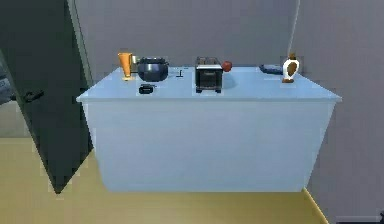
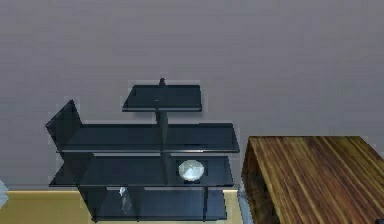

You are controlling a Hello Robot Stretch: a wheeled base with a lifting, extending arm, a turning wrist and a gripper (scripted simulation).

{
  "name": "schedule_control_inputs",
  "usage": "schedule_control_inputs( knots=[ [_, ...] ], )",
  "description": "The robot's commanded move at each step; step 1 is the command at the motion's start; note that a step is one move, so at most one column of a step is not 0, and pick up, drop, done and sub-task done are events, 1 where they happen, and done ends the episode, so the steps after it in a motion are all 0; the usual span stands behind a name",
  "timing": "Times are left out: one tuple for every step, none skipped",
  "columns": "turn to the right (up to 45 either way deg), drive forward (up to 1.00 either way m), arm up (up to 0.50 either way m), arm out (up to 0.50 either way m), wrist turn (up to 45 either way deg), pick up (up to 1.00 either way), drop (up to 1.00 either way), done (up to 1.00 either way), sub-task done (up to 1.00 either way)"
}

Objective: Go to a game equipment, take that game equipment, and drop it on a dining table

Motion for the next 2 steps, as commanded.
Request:
schedule_control_inputs(
  knots=[
    [45.0,0.00,0.00,0.00,0.0,0.00,0.00,0.00,0.00],
    [15.0,0.00,0.00,0.00,0.0,0.00,0.00,0.00,0.00]
  ],
)
